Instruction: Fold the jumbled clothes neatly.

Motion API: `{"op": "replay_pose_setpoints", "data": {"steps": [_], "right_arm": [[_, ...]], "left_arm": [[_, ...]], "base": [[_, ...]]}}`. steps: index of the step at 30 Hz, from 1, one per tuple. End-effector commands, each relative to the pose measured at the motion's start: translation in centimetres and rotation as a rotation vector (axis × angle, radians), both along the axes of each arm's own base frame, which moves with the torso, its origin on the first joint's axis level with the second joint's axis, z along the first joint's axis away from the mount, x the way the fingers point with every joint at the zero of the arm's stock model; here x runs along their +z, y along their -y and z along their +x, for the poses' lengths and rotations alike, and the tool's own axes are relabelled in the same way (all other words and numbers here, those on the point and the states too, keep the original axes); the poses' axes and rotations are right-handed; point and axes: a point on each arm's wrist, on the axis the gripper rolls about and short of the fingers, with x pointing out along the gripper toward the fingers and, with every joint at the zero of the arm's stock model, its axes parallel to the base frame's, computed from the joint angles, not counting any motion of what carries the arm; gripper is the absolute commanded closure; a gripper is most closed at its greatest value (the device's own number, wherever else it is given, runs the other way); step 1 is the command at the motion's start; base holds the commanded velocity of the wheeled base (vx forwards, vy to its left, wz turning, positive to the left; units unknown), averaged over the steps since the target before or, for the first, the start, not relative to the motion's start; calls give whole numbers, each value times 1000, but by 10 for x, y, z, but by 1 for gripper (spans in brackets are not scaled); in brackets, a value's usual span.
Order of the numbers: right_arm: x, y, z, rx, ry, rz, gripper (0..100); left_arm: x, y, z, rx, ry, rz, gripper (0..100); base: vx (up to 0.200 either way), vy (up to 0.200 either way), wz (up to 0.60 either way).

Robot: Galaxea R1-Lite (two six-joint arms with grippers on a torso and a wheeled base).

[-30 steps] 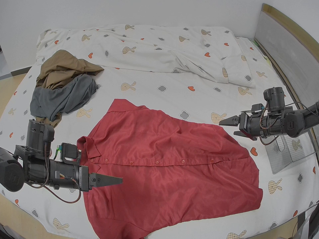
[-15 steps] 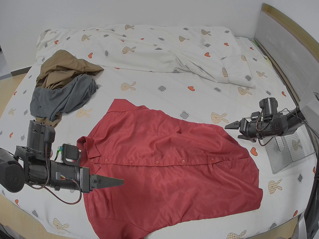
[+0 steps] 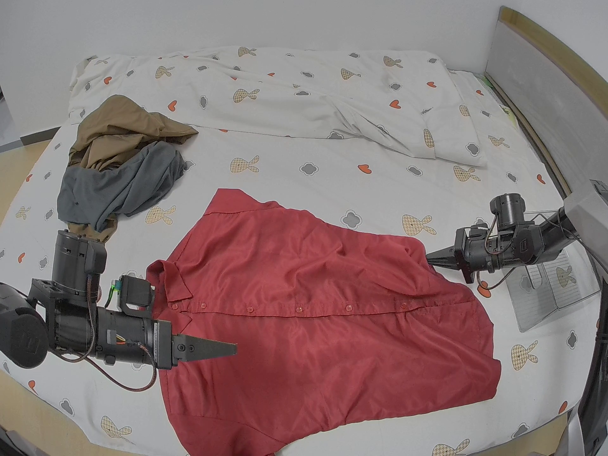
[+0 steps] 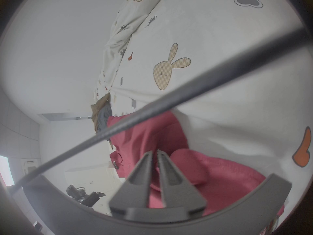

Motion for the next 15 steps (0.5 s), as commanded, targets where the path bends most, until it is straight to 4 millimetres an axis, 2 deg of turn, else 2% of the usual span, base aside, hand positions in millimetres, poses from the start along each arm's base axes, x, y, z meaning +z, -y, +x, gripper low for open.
{"op": "replay_pose_setpoints", "data": {"steps": [1, 7, 15], "right_arm": [[11, 12, -2, -22, 18, 22, 100], [28, 23, -11, -38, 46, 29, 100], [17, 19, -9, -38, 15, 21, 100]], "left_arm": [[1, 0, -1, -2, 3, -1, 0], [0, 0, 0, -2, 2, -1, 0], [1, 2, -1, -8, 5, -2, 0]], "base": [[0, 0, 0], [0, 0, 0], [0, 0, 0]]}}
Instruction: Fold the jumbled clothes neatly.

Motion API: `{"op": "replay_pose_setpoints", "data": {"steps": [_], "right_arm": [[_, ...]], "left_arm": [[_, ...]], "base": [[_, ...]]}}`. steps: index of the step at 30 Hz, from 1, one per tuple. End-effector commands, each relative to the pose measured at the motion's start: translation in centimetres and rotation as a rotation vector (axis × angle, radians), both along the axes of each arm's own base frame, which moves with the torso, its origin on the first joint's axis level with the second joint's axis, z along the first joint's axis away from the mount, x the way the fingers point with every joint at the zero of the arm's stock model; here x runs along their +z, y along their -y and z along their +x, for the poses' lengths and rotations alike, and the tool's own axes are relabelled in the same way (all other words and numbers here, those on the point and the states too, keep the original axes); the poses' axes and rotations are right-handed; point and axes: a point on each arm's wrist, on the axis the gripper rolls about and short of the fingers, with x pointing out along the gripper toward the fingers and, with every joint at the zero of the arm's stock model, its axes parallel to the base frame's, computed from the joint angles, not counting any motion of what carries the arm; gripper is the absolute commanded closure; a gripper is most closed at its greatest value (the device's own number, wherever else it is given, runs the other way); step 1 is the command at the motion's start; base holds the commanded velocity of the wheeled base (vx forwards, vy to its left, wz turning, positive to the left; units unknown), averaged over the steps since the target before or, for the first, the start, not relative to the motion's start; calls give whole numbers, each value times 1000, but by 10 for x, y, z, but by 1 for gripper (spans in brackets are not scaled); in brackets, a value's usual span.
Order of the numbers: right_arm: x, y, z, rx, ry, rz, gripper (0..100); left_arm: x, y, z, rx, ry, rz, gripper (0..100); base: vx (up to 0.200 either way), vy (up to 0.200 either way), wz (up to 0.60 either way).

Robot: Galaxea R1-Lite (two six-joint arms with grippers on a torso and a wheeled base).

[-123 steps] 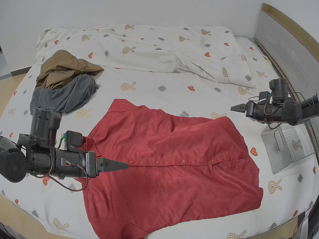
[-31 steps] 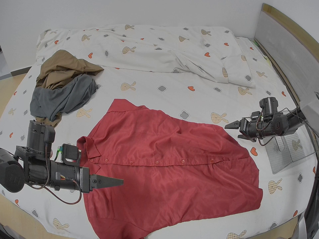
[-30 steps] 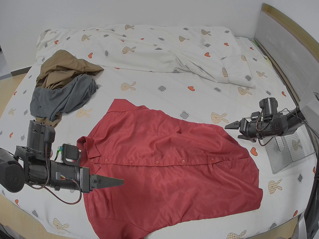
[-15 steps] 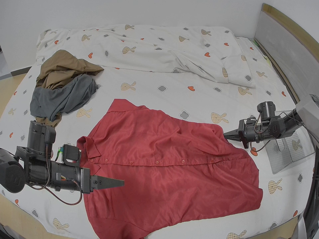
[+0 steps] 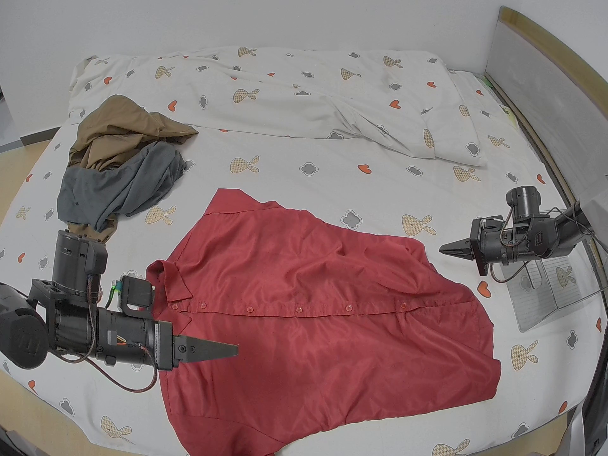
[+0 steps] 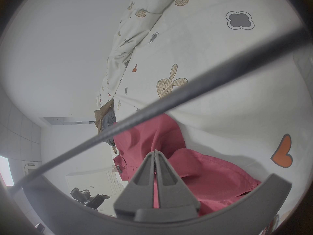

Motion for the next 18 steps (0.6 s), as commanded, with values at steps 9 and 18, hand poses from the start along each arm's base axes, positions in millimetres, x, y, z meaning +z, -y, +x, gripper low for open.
{"op": "replay_pose_setpoints", "data": {"steps": [9, 18], "right_arm": [[-39, -1, 12, 6, -74, -2, 0], [-42, -18, 11, 42, -94, 0, 0]], "left_arm": [[0, 0, -1, -1, -2, 0, 0], [-1, 0, 0, -1, -6, 2, 0]], "base": [[0, 0, 0], [0, 0, 0]]}}
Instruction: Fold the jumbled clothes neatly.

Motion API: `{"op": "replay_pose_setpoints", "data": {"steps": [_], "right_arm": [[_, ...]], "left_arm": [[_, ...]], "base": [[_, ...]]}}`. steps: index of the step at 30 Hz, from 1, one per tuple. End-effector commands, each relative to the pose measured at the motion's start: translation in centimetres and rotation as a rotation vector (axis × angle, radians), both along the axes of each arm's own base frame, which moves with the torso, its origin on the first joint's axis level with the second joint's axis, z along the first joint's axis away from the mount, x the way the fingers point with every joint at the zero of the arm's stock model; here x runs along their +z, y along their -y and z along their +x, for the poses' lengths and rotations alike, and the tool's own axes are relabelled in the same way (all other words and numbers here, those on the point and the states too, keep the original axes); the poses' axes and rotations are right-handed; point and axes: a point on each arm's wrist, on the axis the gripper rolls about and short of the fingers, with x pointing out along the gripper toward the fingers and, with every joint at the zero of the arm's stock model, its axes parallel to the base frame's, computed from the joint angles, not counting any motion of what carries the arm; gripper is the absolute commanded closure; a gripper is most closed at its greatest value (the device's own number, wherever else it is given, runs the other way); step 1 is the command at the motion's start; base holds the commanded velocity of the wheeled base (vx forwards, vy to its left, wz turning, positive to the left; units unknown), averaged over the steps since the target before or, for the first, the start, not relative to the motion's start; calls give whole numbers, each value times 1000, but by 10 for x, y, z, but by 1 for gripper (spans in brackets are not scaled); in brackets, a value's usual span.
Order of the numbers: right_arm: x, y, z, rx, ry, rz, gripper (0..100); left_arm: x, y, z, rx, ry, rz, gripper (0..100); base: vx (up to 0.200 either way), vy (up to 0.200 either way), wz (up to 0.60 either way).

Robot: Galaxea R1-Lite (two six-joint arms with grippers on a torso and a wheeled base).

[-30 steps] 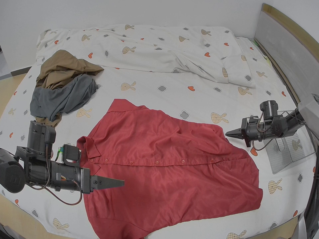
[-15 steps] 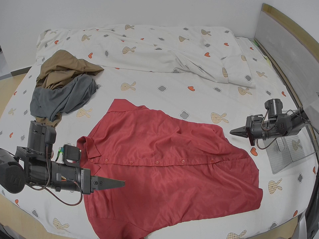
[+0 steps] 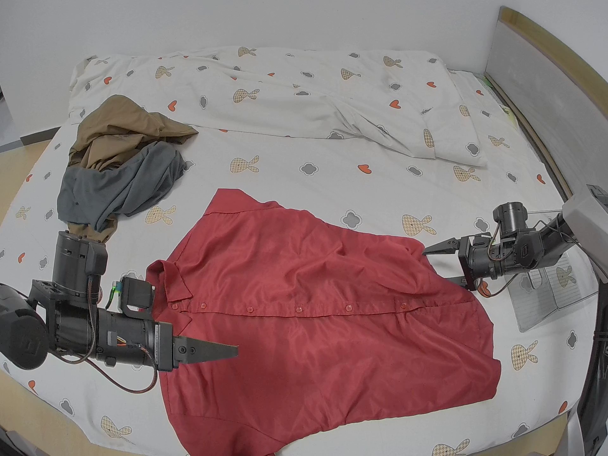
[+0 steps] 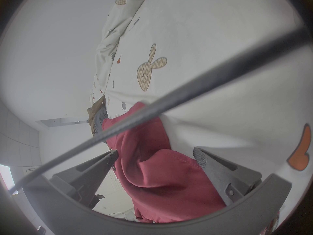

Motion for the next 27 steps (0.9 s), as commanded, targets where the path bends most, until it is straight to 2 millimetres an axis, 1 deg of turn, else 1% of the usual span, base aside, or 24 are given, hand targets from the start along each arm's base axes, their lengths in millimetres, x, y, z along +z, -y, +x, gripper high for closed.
{"op": "replay_pose_setpoints", "data": {"steps": [1, 2, 3, 8, 9, 13, 14, 15, 16, 17, 20, 21, 23, 24, 25, 27], "right_arm": [[-4, -9, 0, 19, -14, 1, 0], [-5, -9, 1, 19, -12, 1, 0], [-5, -9, 2, 18, -10, 2, 100], [-12, -8, 9, 15, -13, 3, 100], [-13, -5, 10, 10, -14, 5, 100], [-9, -1, 8, 2, -6, 6, 100], [-5, 1, 8, -3, 4, 4, 100], [3, 2, 6, -6, 21, 3, 100], [17, 4, 5, -9, 55, 1, 100], [26, 4, 3, -10, 78, -1, 100], [53, 5, -3, -13, 142, -5, 100], [58, 5, -4, -13, 154, -6, 100], [79, 5, -11, -12, 207, -9, 100], [82, 5, -12, -12, 215, -11, 100], [91, 5, -16, -11, 245, -23, 100], [94, 5, -17, -9, 261, -33, 100]], "left_arm": [[0, 0, 1, 0, -1, 0, 0], [0, 0, 0, 0, -1, 0, 0], [0, 0, 0, 0, -1, 0, 0], [0, 0, 0, 0, -1, 0, 0], [0, 0, 0, 0, -1, 0, 0], [-1, 0, 0, 0, -3, 1, 0], [-1, 0, 0, 0, -3, 1, 0], [-1, 0, 1, 0, -4, 1, 0], [-2, 0, 1, 0, -7, 2, 0], [-2, 0, 2, 0, -7, 2, 0], [-2, 1, 2, -1, -8, 3, 0], [-2, 1, 2, -1, -8, 3, 0], [-2, 1, 2, -1, -8, 3, 0], [-2, 1, 2, -1, -8, 3, 0], [-2, 1, 2, -1, -8, 3, 0], [-2, 1, 2, -1, -8, 3, 0]], "base": [[0, 0, 0], [0, 0, 0], [0, 0, 0], [0, 0, 0], [0, 0, 0], [0, 0, 0], [0, 0, 0], [0, 0, 0], [0, 0, 0], [0, 0, 0], [0, 0, 0], [0, 0, 0], [0, 0, 0], [0, 0, 0], [0, 0, 0], [0, 0, 0]]}}
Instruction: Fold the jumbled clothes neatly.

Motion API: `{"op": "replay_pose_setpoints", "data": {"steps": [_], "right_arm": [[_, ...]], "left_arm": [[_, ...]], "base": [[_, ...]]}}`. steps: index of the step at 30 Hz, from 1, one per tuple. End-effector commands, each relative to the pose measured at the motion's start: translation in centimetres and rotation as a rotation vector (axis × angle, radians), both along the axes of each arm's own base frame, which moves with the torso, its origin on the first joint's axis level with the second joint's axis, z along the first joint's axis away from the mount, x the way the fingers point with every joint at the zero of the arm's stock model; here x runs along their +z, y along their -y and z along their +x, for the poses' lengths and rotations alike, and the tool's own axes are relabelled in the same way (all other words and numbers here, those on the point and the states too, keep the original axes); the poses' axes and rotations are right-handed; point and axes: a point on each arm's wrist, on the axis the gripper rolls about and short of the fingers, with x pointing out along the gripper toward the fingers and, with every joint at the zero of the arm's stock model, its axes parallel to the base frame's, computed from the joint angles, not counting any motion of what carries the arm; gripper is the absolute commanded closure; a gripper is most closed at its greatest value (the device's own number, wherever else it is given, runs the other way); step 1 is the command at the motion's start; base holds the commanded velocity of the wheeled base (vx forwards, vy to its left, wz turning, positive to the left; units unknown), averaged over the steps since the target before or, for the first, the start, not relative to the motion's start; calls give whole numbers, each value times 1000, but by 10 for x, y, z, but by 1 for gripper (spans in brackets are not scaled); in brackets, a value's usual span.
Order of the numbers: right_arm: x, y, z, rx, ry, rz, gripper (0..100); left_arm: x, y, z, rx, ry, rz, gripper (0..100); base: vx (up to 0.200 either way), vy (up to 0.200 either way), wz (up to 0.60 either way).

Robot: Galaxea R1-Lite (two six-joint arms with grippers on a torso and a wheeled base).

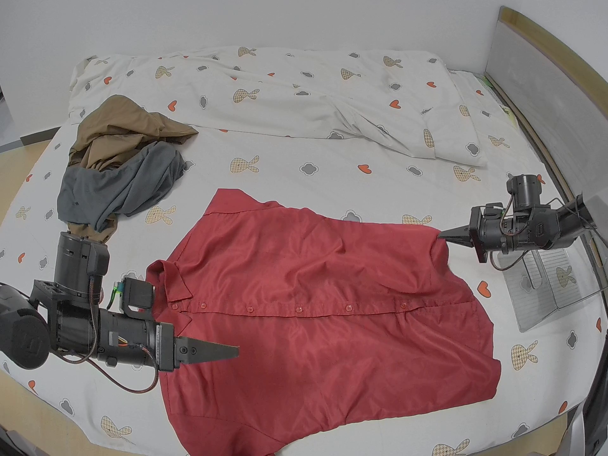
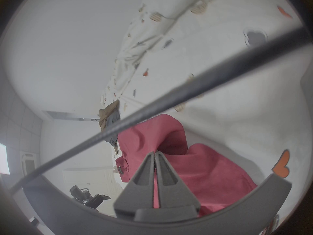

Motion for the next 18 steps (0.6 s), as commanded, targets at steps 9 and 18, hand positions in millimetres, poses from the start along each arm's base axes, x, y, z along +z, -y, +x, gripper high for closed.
{"op": "replay_pose_setpoints", "data": {"steps": [9, 18], "right_arm": [[38, -17, -13, -70, 248, -350, 100], [8, -64, -5, -90, 214, -543, 100]], "left_arm": [[-1, 0, 0, 0, -3, 1, 0], [-1, 0, 1, 0, -4, 1, 0]], "base": [[0, 0, 0], [0, 0, 0]]}}
